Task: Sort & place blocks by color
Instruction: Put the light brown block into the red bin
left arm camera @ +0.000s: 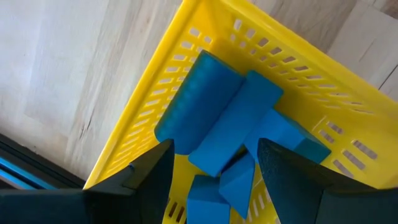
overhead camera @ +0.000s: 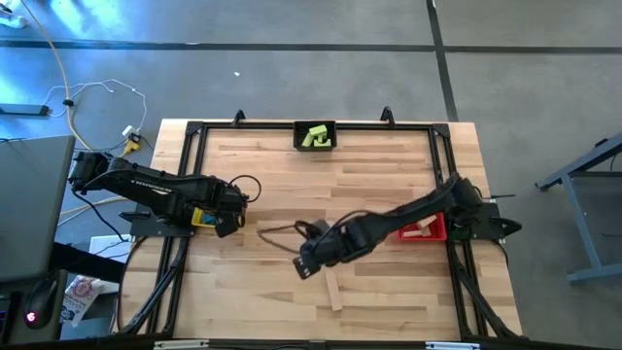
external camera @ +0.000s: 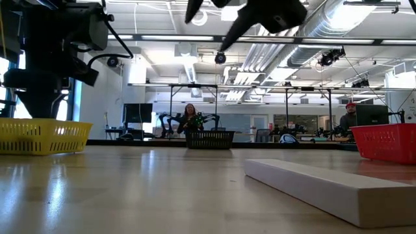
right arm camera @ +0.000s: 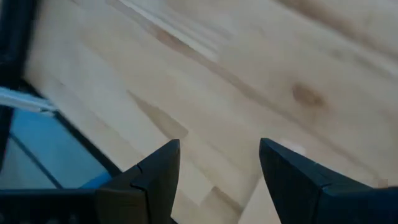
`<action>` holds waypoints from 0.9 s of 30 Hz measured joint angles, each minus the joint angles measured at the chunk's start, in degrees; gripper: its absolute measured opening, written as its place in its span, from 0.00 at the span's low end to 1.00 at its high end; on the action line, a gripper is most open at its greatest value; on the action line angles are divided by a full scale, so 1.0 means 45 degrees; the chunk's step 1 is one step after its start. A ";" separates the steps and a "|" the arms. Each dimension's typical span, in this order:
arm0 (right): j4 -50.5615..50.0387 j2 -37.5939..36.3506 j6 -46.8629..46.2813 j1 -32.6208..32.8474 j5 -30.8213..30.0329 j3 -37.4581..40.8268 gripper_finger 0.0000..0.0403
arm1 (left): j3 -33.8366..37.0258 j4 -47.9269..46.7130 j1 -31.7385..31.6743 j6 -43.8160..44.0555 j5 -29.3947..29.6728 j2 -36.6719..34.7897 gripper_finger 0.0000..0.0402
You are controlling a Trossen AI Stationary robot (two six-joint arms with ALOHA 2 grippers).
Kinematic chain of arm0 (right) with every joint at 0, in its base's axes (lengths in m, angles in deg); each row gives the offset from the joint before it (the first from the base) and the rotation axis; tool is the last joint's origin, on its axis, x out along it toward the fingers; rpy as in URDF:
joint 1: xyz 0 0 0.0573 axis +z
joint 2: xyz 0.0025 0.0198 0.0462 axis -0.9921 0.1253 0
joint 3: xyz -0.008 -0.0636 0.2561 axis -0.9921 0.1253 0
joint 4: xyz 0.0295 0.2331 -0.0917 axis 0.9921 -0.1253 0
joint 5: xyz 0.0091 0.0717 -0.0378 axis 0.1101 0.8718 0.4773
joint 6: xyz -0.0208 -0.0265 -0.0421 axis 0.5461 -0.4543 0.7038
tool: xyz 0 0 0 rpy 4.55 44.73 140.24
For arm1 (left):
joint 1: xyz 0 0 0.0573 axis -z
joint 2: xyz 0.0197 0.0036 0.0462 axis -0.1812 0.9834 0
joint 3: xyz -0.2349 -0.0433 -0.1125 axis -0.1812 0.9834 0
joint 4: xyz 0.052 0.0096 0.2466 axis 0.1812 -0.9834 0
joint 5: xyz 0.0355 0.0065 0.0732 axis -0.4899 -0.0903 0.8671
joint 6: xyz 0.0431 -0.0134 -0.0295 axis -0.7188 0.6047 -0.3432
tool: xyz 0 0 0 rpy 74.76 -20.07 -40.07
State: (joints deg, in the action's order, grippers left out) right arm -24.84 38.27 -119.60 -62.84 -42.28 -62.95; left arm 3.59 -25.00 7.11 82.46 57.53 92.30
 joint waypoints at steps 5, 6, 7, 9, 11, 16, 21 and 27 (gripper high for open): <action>-0.0217 0.0701 -0.1797 0.0663 0.0015 -0.0002 0.51 | 0.0000 0.0029 0.0000 0.0000 0.0010 0.0000 0.54; -0.0315 0.0823 -0.2029 0.0778 0.0031 -0.0002 0.51 | 0.0000 0.0029 0.0000 0.0000 0.0010 0.0000 0.54; -0.0323 0.0937 -0.2261 0.0876 0.0049 -0.0002 0.51 | 0.0000 0.0035 0.0000 0.0006 0.0010 0.0000 0.54; -0.0413 0.1096 -0.2671 0.1080 0.0045 -0.0002 0.51 | 0.0000 0.0039 0.0000 0.0007 0.0007 0.0000 0.54; -0.0529 0.1214 -0.3058 0.1258 -0.0074 -0.0002 0.51 | 0.0000 0.0070 0.0000 0.0015 0.0007 0.0000 0.54; -0.1178 0.1562 -0.4105 0.1634 -0.0411 -0.0002 0.51 | 0.0000 0.0136 0.0000 0.0019 0.0005 0.0000 0.54; -0.1421 0.2047 -0.4705 0.1769 -0.0668 0.0005 0.51 | 0.0000 0.0168 -0.0005 0.0121 0.0007 0.0000 0.54; -0.1323 0.2689 -0.4722 0.1769 -0.0549 0.0007 0.51 | 0.0000 0.0199 -0.0005 0.0121 0.0005 0.0000 0.54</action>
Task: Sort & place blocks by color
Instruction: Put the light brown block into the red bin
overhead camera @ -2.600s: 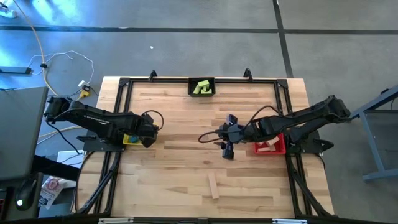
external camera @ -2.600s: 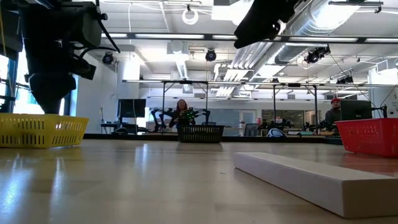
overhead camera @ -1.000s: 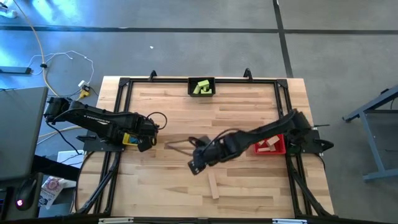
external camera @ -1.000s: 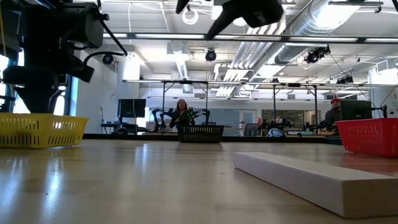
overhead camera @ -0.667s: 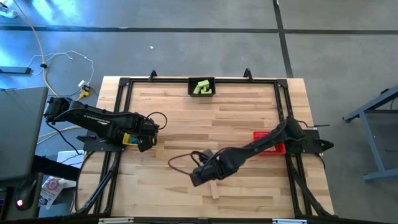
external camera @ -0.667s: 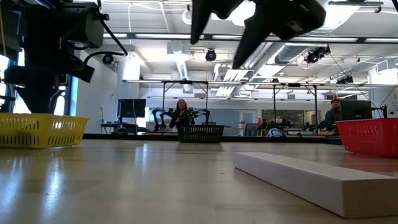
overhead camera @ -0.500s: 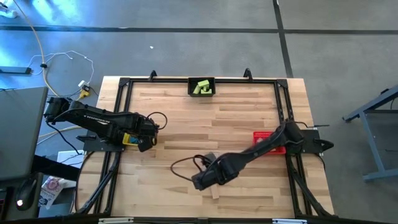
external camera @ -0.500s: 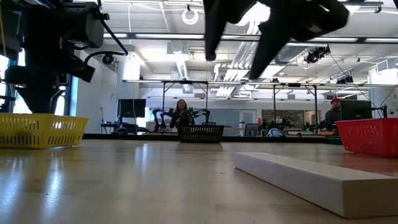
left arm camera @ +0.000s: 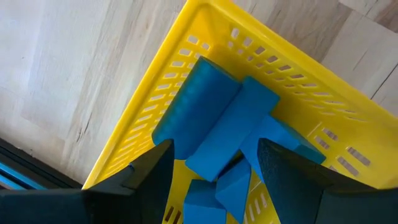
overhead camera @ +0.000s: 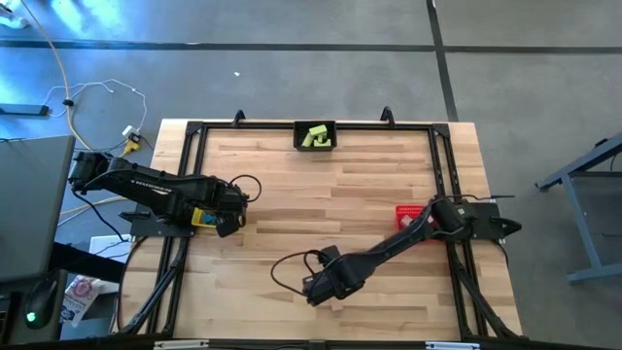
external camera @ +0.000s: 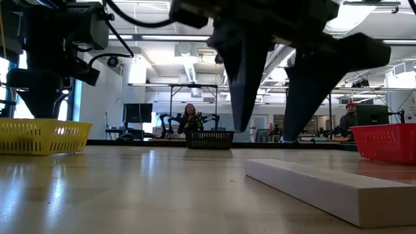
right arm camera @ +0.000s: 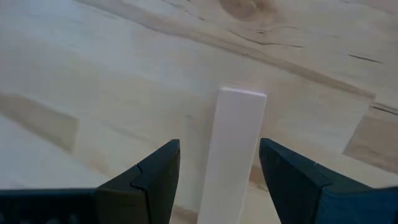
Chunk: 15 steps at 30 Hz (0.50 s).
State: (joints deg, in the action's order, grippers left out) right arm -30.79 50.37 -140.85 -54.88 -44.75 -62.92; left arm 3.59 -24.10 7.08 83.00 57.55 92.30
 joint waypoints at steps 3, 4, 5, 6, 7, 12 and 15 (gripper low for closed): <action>-0.0004 0.0227 -0.0025 0.0000 -0.0001 0.0005 0.51 | 0.0000 0.0015 0.0000 0.0000 0.0000 0.0000 0.54; -0.0025 0.0297 -0.0092 -0.0004 -0.0005 0.0005 0.51 | 0.0000 0.0019 0.0000 -0.0005 0.0000 0.0000 0.54; -0.0052 0.0377 -0.0180 -0.0005 -0.0005 0.0005 0.51 | 0.0000 0.0020 0.0000 -0.0011 0.0000 0.0000 0.54; -0.0050 0.0447 -0.0261 -0.0005 0.0000 0.0005 0.51 | 0.0000 0.0030 0.0000 -0.0050 0.0000 0.0000 0.54; -0.0075 0.0512 -0.0306 -0.0004 0.0003 0.0005 0.51 | 0.0000 0.0047 0.0000 -0.0095 0.0000 0.0000 0.54; -0.0052 0.0846 -0.0318 0.0000 0.0049 0.0005 0.51 | 0.0000 0.0137 0.0000 -0.0112 0.0000 0.0000 0.54; -0.0069 0.1101 -0.0317 -0.0005 0.0456 0.0005 0.51 | -0.0005 0.0274 0.0000 -0.0141 0.0000 0.0000 0.54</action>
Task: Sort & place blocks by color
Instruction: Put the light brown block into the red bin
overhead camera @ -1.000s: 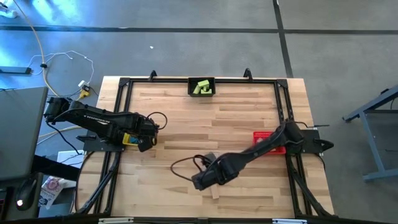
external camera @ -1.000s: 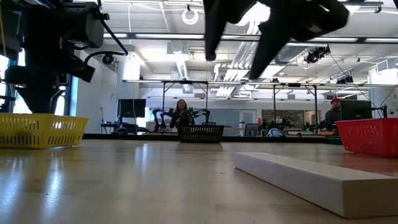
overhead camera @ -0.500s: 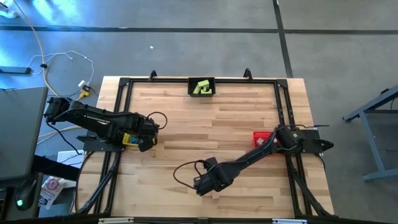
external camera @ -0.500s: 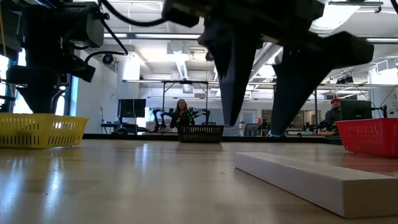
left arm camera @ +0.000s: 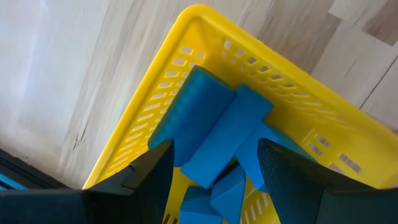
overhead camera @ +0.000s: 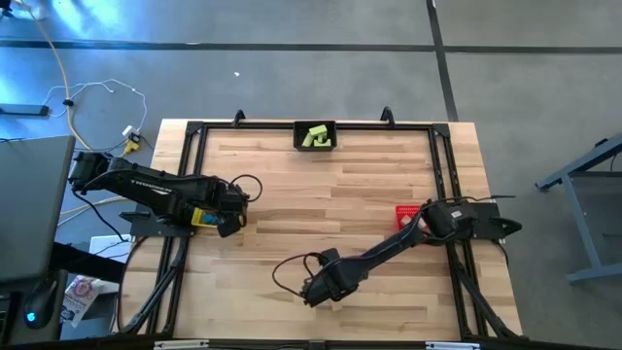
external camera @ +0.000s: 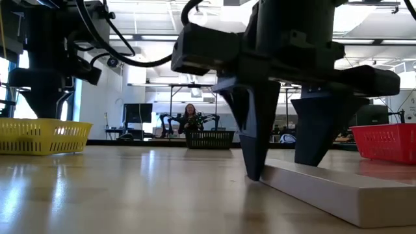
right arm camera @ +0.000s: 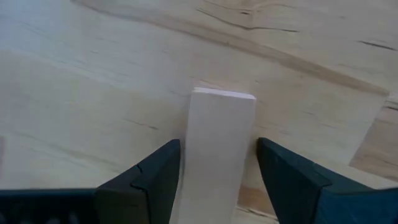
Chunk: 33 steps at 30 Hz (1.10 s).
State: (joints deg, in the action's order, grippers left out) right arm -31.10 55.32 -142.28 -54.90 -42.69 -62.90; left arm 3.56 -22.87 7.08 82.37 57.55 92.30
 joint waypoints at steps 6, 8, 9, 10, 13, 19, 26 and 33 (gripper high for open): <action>-0.0161 0.0140 0.0079 -0.0007 0.0234 -0.0039 0.38 | 0.0000 0.0125 0.0000 -0.0097 -0.0003 0.0000 0.54; -0.0174 0.0098 0.0281 0.0003 0.0132 -0.0044 0.29 | 0.0000 0.0131 0.0000 -0.0097 -0.0005 0.0000 0.54; -0.0169 0.0083 0.0411 0.0018 0.0081 -0.0044 0.25 | 0.0000 0.0155 0.0000 -0.0097 -0.0005 0.0000 0.54; -0.0173 0.0082 0.0606 0.0016 0.0053 -0.0044 0.24 | 0.0000 0.0194 0.0000 -0.0097 -0.0005 0.0000 0.54; -0.0343 0.0077 0.1186 0.0010 0.0042 -0.0044 0.24 | 0.0000 0.0397 0.0000 -0.0102 -0.0005 0.0000 0.54; -0.1169 -0.0122 0.2226 -0.0023 -0.0217 0.0034 0.24 | 0.0000 0.0771 0.0000 -0.0517 -0.0011 0.0000 0.54; -0.4442 -0.1222 0.2354 -0.0117 -0.1123 0.0015 0.24 | 0.0000 0.1156 0.0000 -0.0529 -0.0019 0.0000 0.54; -0.7221 -0.1945 0.2380 -0.0188 -0.1922 0.0121 0.24 | 0.0000 0.1174 0.0000 -0.0529 -0.0019 0.0000 0.54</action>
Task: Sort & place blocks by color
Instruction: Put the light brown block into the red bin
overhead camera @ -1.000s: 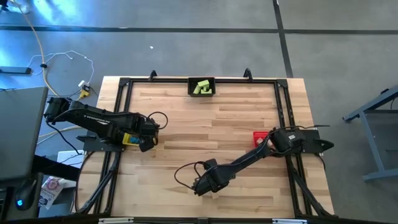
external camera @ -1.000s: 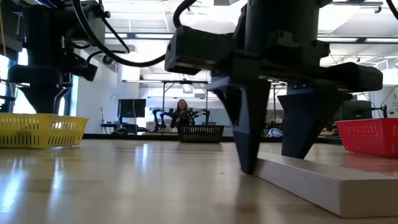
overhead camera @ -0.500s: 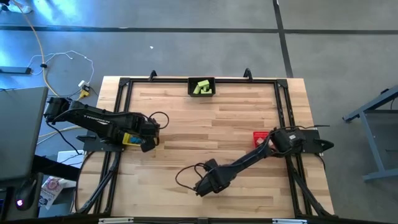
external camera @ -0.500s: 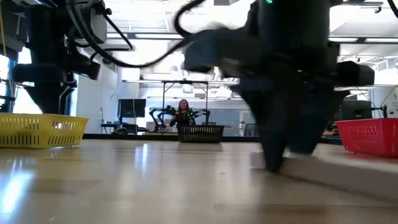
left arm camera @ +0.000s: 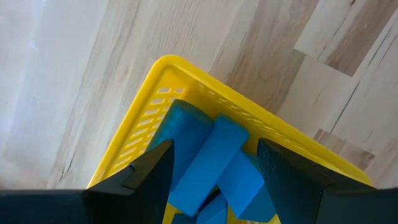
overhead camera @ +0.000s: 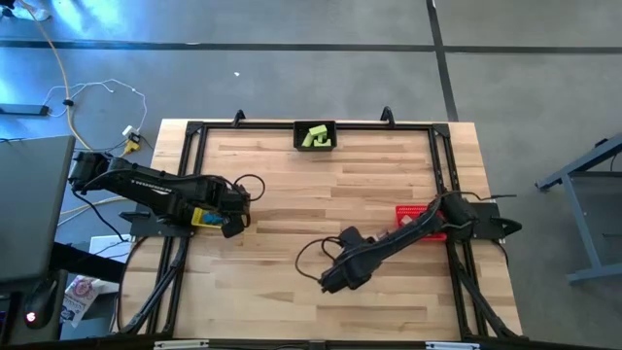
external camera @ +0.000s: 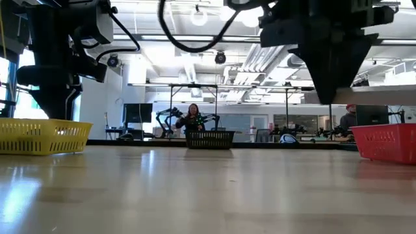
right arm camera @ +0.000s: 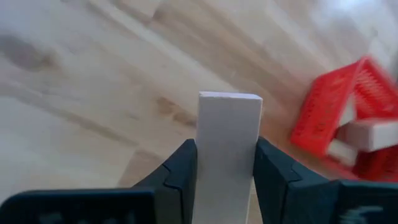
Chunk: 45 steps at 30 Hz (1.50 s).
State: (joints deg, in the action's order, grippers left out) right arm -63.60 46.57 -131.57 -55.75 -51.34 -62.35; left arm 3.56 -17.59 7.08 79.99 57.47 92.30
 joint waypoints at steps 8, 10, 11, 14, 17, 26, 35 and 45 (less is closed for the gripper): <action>0.0011 -0.0616 0.0692 -0.0329 -0.0782 0.1430 0.24 | 0.0000 0.0073 0.0000 0.0000 -0.0024 0.0000 0.54; -0.0006 -0.0713 0.0832 -0.0404 -0.0632 0.1928 0.24 | 0.0000 0.0073 0.0004 0.0000 -0.0073 0.0000 0.54; -0.0019 -0.0728 0.0982 -0.0447 -0.0488 0.2252 0.24 | 0.0000 0.0076 0.0003 0.0000 -0.0068 0.0000 0.54; 0.0015 -0.0777 0.1075 -0.0581 -0.0012 0.3211 0.24 | 0.0000 0.0088 0.0000 0.0000 -0.0073 0.0000 0.54; 0.0000 -0.1195 0.1009 -0.0656 0.0337 0.4358 0.24 | 0.0000 0.0129 0.0000 -0.0004 -0.0073 0.0000 0.54; 0.0037 -0.4013 0.0241 -0.0676 0.0202 0.7152 0.24 | 0.0000 0.0200 0.0000 -0.0048 -0.0092 0.0000 0.54; 0.0950 -0.6905 0.3897 -0.1225 -0.0388 1.0066 0.24 | 0.0000 0.0521 0.0000 -0.0248 -0.0097 0.0000 0.54; 0.3490 -0.8169 0.5971 -0.2297 -0.0540 1.2567 0.29 | 0.0000 0.0520 0.0001 -0.0243 -0.0097 0.0000 0.54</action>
State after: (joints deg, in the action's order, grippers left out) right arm -47.89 9.81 -104.70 -66.08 -53.77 -5.80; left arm 3.56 -15.25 7.09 78.89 57.03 92.30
